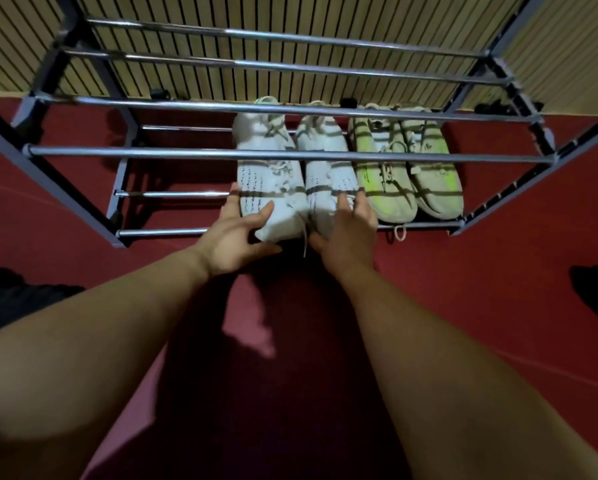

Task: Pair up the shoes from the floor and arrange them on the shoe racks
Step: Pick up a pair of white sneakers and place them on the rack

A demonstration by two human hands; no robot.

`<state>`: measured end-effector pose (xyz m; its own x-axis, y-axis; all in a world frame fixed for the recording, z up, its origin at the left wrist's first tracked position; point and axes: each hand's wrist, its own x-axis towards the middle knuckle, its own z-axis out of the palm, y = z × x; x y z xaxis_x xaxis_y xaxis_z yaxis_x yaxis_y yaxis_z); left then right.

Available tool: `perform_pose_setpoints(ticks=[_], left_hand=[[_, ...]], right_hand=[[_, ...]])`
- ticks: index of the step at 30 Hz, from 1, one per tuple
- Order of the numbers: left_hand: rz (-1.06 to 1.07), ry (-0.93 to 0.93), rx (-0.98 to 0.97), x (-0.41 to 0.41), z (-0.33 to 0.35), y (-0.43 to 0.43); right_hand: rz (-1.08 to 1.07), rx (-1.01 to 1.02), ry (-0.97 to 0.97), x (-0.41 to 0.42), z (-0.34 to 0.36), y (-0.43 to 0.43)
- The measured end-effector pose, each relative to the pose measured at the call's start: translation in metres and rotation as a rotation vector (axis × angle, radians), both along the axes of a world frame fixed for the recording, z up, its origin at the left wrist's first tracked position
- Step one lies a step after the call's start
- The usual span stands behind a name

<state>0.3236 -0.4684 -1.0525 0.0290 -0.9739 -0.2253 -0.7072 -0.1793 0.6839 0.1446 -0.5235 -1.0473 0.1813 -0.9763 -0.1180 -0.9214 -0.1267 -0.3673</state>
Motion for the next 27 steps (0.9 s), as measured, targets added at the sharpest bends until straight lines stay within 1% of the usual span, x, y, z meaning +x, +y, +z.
perform_pose_setpoints(ticks=[2, 4, 5, 7, 10, 12, 16, 17, 19, 21, 23, 24, 27], left_hand=[[-0.032, -0.013, 0.025, -0.004, 0.003, -0.015], [-0.087, -0.035, 0.049, -0.004, 0.006, -0.023], [-0.120, -0.042, 0.043, -0.004, 0.008, -0.025], [-0.150, -0.025, 0.049, -0.004, 0.010, -0.024], [-0.148, -0.070, 0.105, -0.005, 0.007, -0.021], [-0.165, -0.099, 0.071, -0.005, 0.006, -0.018], [-0.181, -0.097, 0.000, 0.001, 0.009, -0.015], [-0.186, -0.113, 0.005, 0.003, 0.009, -0.015], [-0.190, -0.138, 0.042, 0.005, 0.010, -0.016], [-0.146, -0.133, 0.084, 0.003, 0.012, -0.018], [-0.082, -0.147, 0.106, -0.001, 0.013, -0.015], [-0.070, -0.195, 0.111, -0.003, 0.010, -0.012], [-0.068, -0.398, 0.149, -0.014, 0.002, 0.004]], right_hand=[[-0.041, 0.026, 0.012, -0.006, 0.003, -0.007], [0.061, 0.022, 0.106, -0.010, 0.009, -0.007], [0.114, 0.027, 0.134, -0.011, 0.014, -0.006], [0.153, 0.044, 0.155, -0.012, 0.019, -0.004], [0.094, 0.036, 0.126, -0.011, 0.015, -0.006], [0.046, 0.011, 0.104, -0.008, 0.013, -0.005], [0.056, 0.005, 0.119, -0.008, 0.012, -0.003], [0.061, 0.014, 0.125, -0.009, 0.016, -0.003], [0.144, 0.068, 0.175, -0.012, 0.026, -0.004], [0.203, 0.161, 0.213, -0.015, 0.034, -0.004], [0.135, 0.205, 0.169, -0.018, 0.031, -0.006], [0.093, 0.200, 0.144, -0.020, 0.026, -0.006], [0.048, 0.122, 0.147, -0.031, 0.016, 0.008]])
